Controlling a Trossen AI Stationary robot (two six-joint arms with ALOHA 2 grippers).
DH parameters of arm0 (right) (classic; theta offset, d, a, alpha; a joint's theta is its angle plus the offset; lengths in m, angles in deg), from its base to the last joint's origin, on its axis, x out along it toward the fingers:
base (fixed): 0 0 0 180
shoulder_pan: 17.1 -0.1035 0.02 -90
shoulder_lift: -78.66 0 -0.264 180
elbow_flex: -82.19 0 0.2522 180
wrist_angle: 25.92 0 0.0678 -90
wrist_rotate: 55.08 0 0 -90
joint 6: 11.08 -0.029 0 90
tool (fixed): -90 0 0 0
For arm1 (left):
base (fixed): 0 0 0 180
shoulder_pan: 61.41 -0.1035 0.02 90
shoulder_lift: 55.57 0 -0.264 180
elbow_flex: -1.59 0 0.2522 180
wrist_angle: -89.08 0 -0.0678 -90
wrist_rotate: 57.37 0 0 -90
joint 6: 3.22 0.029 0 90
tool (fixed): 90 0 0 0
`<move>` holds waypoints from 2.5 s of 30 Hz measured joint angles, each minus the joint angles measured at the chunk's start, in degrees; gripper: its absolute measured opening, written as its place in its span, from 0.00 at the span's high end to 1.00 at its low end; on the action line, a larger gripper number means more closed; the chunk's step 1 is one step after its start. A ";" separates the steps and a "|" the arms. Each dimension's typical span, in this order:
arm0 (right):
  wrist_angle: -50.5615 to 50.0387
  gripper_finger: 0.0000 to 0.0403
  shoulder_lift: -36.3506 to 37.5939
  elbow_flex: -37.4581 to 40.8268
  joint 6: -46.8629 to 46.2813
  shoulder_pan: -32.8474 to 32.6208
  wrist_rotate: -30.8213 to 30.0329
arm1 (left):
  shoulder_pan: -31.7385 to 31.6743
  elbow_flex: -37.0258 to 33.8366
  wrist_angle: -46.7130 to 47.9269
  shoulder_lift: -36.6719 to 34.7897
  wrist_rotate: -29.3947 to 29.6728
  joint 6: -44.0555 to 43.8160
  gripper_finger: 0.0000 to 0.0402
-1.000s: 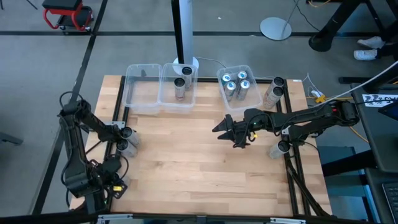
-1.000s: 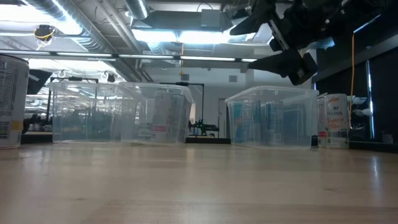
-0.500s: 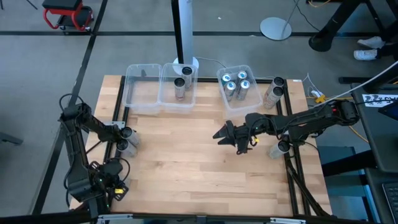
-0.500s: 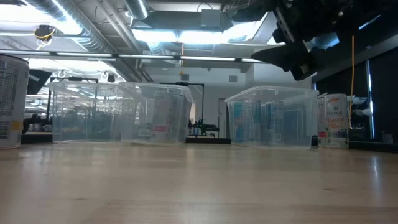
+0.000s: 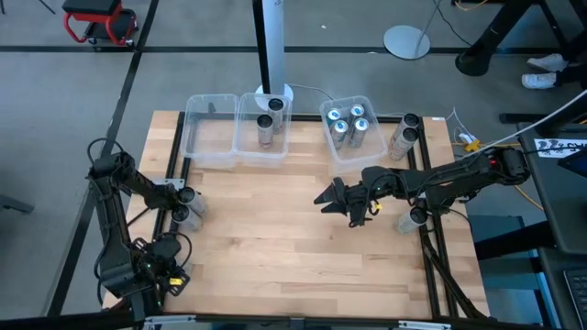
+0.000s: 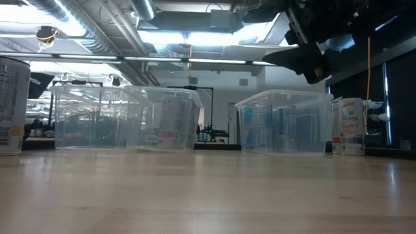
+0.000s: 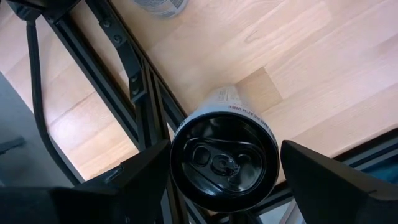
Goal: Sort soda cans
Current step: Put the bottom left white-pink soda can into the top center transparent bin
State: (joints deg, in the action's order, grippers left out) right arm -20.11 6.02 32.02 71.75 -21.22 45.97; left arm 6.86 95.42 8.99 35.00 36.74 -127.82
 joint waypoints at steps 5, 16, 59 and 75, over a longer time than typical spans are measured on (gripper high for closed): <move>0.00 0.15 0.00 0.00 0.00 0.00 -0.02 | 0.00 -0.02 0.31 0.04 0.63 0.41 0.27; -0.02 0.15 0.00 0.00 0.00 0.00 -0.02 | -0.07 0.00 1.02 0.04 0.65 -0.54 0.27; -0.02 0.15 0.00 0.00 -0.02 0.00 -0.04 | -0.46 -0.04 -4.75 4.90 2.48 4.74 0.06; -0.02 0.15 0.00 0.00 -0.02 0.00 -0.04 | -0.44 -0.63 -6.21 4.79 2.45 3.26 0.17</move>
State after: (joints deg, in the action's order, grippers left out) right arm -20.13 6.02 32.02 71.73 -21.22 45.93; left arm 6.42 94.79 2.78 39.78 39.19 -124.56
